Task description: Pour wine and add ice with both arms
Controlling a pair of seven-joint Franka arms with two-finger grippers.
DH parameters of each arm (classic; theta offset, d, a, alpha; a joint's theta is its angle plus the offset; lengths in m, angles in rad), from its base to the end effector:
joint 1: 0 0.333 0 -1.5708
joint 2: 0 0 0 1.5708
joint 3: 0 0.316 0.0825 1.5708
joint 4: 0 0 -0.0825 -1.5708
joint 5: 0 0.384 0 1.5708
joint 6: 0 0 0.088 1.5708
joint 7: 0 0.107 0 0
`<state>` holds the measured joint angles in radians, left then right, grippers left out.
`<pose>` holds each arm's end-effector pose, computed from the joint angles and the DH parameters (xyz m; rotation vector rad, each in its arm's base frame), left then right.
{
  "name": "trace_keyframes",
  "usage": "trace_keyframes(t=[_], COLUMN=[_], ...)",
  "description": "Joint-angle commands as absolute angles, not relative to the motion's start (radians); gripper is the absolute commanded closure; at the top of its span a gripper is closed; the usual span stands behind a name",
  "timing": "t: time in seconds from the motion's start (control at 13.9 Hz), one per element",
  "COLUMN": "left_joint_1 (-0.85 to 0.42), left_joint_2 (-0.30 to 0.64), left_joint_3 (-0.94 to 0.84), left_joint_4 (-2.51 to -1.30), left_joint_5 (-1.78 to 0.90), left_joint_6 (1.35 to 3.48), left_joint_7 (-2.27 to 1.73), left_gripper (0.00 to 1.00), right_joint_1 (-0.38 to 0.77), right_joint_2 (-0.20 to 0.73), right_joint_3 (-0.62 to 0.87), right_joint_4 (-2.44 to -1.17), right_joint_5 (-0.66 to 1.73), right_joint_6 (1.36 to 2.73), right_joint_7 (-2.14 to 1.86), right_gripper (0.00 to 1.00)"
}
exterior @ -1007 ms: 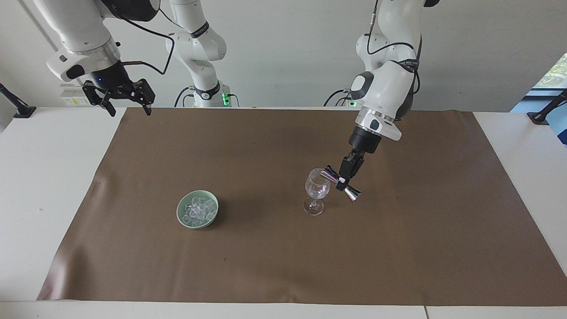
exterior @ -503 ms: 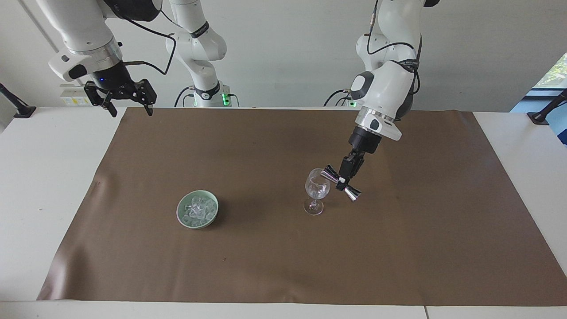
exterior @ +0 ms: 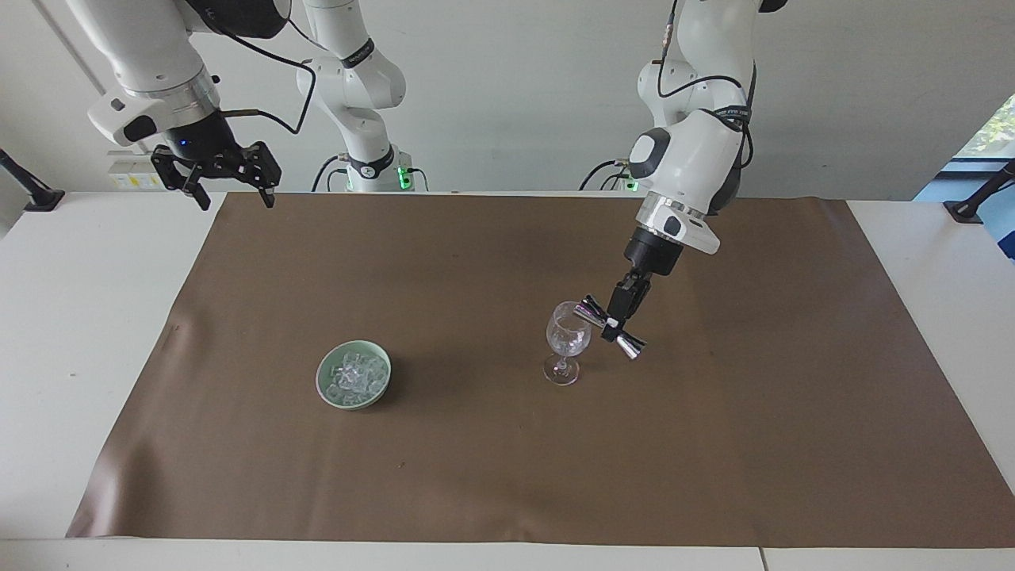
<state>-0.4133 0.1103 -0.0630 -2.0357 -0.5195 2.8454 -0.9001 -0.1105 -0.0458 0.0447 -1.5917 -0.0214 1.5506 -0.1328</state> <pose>0.5602 -0.2582 0.4672 2.2047 1.0260 0.4054 0.5370 -0.0371 0.6379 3.1161 0.1036 0.0036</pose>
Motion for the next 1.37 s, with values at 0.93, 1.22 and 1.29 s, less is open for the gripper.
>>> trace_keyframes(t=[0.93, 1.22, 1.29], left_joint_1=[-0.207, -0.088, -0.068], left_joint_2=[0.052, 0.113, 0.121], left_joint_3=[-0.051, -0.051, -0.051], left_joint_4=[-1.963, -1.919, -1.919], left_joint_5=[-0.761, -0.839, -0.841], left_joint_6=[2.215, 1.953, 1.921], left_joint_7=[-1.08, -1.078, -1.078], left_gripper=[1.0, 1.0, 1.0], right_joint_1=[-0.043, -0.022, -0.012], right_joint_2=[-0.06, 0.038, 0.054], right_joint_3=[0.051, 0.051, 0.051], right_joint_4=[-1.703, -1.71, -1.71], right_joint_5=[-0.002, -0.002, -0.002], right_joint_6=[1.73, 1.841, 1.868], right_joint_7=[-0.054, -0.029, -0.022], right_gripper=[0.0, 0.0, 0.0])
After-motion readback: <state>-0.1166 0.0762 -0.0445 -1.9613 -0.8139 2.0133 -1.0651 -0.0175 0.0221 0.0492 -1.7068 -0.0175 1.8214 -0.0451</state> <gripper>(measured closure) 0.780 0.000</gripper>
